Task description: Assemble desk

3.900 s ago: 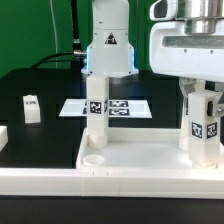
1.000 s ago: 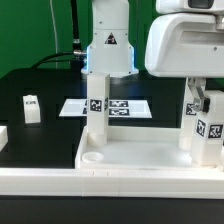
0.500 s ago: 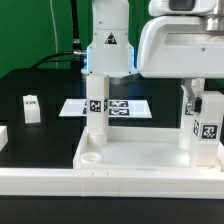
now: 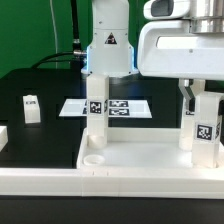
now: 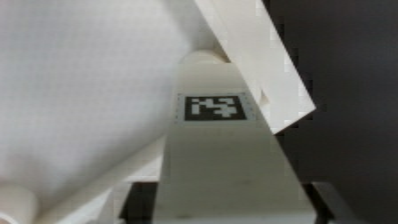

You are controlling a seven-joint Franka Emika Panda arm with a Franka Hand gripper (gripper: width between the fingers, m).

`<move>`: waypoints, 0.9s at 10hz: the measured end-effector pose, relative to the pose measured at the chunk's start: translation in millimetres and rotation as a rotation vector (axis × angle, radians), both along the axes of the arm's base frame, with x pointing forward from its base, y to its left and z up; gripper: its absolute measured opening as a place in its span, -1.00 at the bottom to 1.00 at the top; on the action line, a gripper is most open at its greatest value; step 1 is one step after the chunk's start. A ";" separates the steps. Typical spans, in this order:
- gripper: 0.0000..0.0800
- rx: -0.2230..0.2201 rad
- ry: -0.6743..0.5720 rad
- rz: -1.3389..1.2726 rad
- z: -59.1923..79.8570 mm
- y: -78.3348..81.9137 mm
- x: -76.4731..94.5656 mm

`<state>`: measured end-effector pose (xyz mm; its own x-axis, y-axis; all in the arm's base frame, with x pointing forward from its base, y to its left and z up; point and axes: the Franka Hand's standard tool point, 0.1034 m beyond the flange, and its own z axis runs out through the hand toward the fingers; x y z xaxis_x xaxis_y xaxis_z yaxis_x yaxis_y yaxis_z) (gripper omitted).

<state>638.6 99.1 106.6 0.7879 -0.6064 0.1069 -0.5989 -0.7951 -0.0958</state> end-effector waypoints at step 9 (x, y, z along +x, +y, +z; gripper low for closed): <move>0.53 0.023 0.026 -0.214 0.9 4.3 -2.4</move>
Offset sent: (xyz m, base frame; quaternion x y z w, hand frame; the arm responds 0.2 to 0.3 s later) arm 0.0017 0.0014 -0.0019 -0.0121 -0.0202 0.2140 0.9765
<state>636.2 103.4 107.5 0.6432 -0.7623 0.0720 -0.7565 -0.6472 -0.0946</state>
